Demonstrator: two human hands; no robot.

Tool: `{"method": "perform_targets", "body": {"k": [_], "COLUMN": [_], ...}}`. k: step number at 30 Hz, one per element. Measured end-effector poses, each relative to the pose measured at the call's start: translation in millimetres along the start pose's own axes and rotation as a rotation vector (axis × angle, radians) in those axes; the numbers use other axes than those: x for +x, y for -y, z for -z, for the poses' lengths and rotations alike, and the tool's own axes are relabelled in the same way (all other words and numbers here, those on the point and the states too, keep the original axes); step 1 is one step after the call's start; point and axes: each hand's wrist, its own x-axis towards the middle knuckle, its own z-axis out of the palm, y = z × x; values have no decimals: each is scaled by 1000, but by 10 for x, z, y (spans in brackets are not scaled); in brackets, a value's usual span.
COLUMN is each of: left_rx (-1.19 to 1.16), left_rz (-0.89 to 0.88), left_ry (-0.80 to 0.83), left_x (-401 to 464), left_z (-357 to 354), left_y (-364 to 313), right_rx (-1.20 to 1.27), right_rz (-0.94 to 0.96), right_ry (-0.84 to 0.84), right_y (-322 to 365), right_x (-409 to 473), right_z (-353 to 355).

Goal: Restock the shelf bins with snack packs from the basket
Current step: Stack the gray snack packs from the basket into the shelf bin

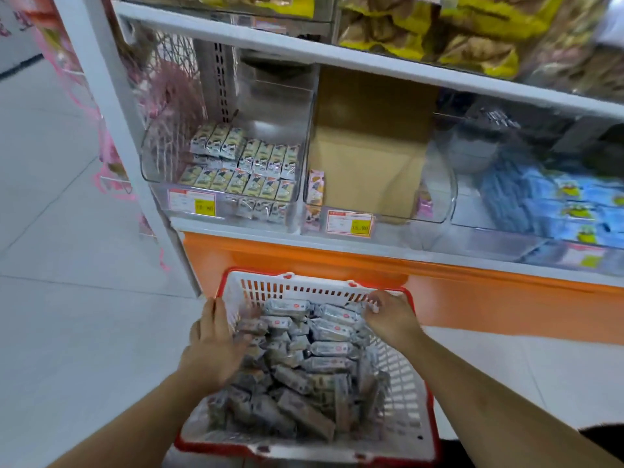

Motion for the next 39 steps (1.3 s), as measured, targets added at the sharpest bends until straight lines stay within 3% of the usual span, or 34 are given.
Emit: {"method": "perform_targets", "body": {"k": [5,12,16,20,23,27,30,33,36,39], "left_rx": [58,125,127,106,132,-60,-567,-1094,-1173,-1146], "left_rz": [75,112,114,131,-48,-291,-144,-31,-71,-61], "left_ry": [28,47,56,28,23,200,322,476,516,390], "left_x": [28,28,20,-35,-167,-408,-617,-763,-846,-827], "left_z": [-36,-60,-30,89,302,850,1282,1619,1792,1790], "left_y": [-77,-134,-131,-271,-558,-1108,-1402,-1425,-1351,-1279], "right_rx": [192,395,452,452,521,685,771,701,605,418], "right_rz": [-121,-282,-243,-143,-26,202,400,570,706,799], "right_ry": [20,-131,-143,-40,47,146,211,189,135,89], "right_y": [-95,-6,20,214,472,907,1136,1225,1288,1352], "right_x": [145,183,72,-137,-318,-715,-1051,-1280,-1378,-1349], "right_z": [-213,-378,-337,-81,166,686,1032,1247,1329,1354]}}
